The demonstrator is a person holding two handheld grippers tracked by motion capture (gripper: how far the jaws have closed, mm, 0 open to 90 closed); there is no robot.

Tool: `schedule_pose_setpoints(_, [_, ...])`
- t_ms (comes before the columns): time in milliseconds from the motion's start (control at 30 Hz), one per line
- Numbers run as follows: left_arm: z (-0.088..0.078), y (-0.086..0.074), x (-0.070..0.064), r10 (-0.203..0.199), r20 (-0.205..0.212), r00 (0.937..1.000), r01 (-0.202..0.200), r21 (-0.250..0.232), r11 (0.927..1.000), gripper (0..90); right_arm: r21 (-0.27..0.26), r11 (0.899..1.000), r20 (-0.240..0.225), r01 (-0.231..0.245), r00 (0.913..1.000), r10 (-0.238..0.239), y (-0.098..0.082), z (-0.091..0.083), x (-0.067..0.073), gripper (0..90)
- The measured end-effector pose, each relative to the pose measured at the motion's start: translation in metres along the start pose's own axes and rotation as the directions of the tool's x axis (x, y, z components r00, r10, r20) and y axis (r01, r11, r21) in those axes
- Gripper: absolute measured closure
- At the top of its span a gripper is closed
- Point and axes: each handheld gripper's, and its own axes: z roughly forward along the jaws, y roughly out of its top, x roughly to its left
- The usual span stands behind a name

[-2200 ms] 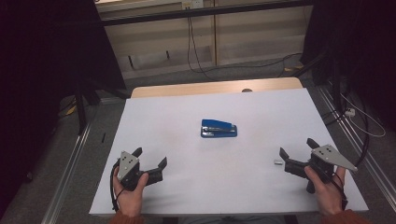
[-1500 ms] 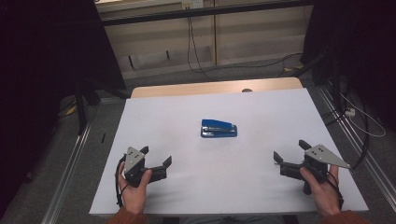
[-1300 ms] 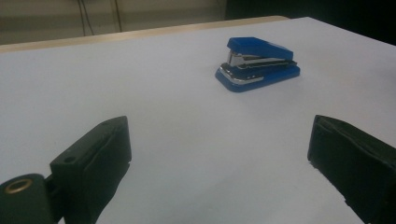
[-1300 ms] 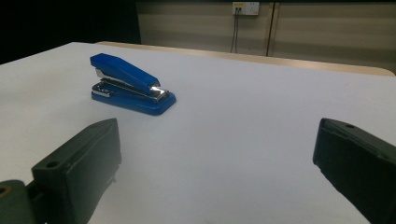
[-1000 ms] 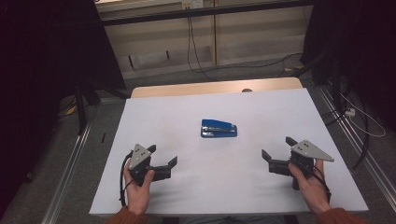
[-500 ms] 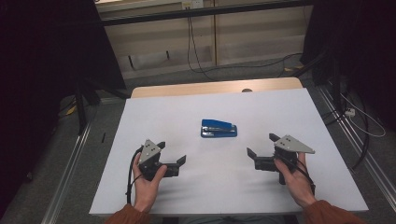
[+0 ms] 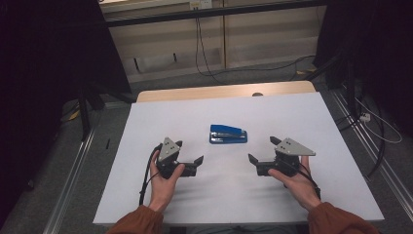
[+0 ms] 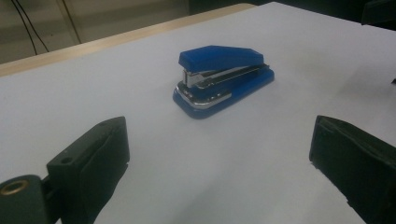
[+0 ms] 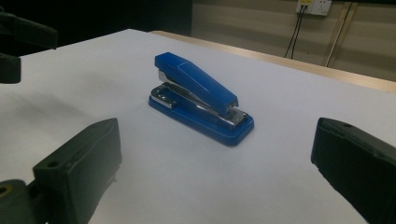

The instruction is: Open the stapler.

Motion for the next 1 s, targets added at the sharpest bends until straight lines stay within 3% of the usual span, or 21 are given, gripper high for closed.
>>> schedule_pose_setpoints(233, [0.015,0.007,0.004,0.006,-0.005,1.0000,-0.006,0.009,0.9999,5.7,0.005,1.000,-0.033,-0.003,0.9994,0.003,0.005,0.011,0.004,1.3])
schedule_pose_setpoints(533, [0.026,0.015,0.007,0.008,0.003,1.0000,-0.008,0.005,1.0000,5.9,-0.001,1.000,-0.035,0.012,0.9993,-0.012,0.010,0.025,0.006,2.9])
schedule_pose_setpoints(733, [0.032,0.022,0.015,0.016,-0.025,0.9996,-0.017,-0.003,0.9999,6.2,-0.003,1.000,-0.045,0.015,0.9989,-0.015,0.016,0.034,0.009,4.2])
schedule_pose_setpoints(867, [0.033,0.025,0.023,-0.004,-0.042,0.9991,0.003,-0.032,0.9995,6.2,-0.009,1.000,-0.045,0.029,0.9985,-0.030,0.020,0.041,0.011,5.2])
schedule_pose_setpoints(1000, [0.038,0.028,0.030,-0.006,-0.057,0.9983,0.006,-0.009,0.9999,6.1,-0.007,0.999,-0.051,0.039,0.9979,-0.039,0.023,0.048,0.012,6.4])
